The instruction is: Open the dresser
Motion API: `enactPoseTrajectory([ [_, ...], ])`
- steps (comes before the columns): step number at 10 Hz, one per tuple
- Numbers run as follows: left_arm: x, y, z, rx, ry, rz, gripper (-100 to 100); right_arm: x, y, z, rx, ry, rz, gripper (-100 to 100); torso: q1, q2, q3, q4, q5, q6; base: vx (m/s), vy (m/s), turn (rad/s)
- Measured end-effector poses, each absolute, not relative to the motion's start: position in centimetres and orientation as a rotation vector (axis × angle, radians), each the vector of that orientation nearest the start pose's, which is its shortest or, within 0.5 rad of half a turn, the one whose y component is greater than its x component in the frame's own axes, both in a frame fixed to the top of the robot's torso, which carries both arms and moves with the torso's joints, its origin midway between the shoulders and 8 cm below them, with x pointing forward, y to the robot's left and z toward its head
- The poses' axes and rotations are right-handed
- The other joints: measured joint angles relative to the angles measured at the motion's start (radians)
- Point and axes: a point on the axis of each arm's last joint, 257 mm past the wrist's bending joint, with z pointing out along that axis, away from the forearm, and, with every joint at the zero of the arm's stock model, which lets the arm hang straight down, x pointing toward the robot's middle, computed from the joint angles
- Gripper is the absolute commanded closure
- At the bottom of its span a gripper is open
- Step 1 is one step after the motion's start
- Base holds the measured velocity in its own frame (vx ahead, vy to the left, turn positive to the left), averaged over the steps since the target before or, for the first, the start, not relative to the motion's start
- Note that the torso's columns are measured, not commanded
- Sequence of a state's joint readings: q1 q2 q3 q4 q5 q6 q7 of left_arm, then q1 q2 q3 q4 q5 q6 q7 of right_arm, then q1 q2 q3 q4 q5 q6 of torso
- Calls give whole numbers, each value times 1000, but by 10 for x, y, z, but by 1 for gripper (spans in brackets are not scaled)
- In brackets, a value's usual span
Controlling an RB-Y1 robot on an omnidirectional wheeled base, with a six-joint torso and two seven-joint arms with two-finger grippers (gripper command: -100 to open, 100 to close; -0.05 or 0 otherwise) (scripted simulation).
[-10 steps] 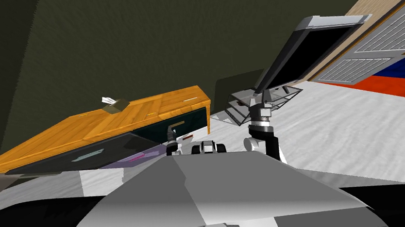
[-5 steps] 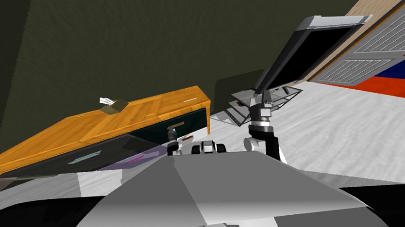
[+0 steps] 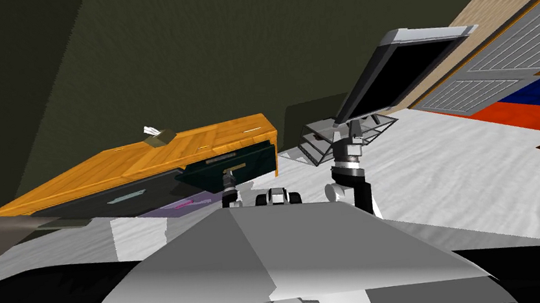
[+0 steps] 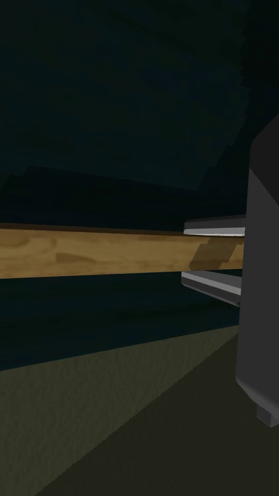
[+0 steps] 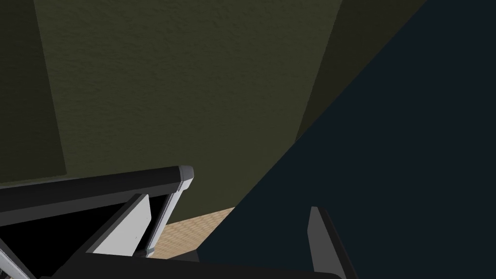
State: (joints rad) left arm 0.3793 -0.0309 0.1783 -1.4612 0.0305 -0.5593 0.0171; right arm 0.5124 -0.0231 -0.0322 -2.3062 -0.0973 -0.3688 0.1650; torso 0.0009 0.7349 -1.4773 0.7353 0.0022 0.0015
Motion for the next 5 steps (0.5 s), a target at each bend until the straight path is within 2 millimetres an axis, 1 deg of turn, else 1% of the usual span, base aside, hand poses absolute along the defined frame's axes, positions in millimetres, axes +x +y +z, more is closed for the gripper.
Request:
enactPoseTrajectory([
  [1, 378, 366, -307, -1258, 922, -998, 100, 355, -302, 7, 722, 700, 1153, 0, 2, -5, -3, 1, -1, 0, -121, -51, 11],
  [4, 374, 364, -304, -1250, 924, -1001, 100, 356, -302, 7, 722, 700, 1153, 0, -1, 3, 3, 0, 1, 0, -207, -68, 10],
  [5, 373, 364, -305, -1252, 928, -1001, 100, 356, -302, 7, 722, 700, 1153, 0, 0, 2, 2, -1, 1, 0, -116, -42, 5],
])
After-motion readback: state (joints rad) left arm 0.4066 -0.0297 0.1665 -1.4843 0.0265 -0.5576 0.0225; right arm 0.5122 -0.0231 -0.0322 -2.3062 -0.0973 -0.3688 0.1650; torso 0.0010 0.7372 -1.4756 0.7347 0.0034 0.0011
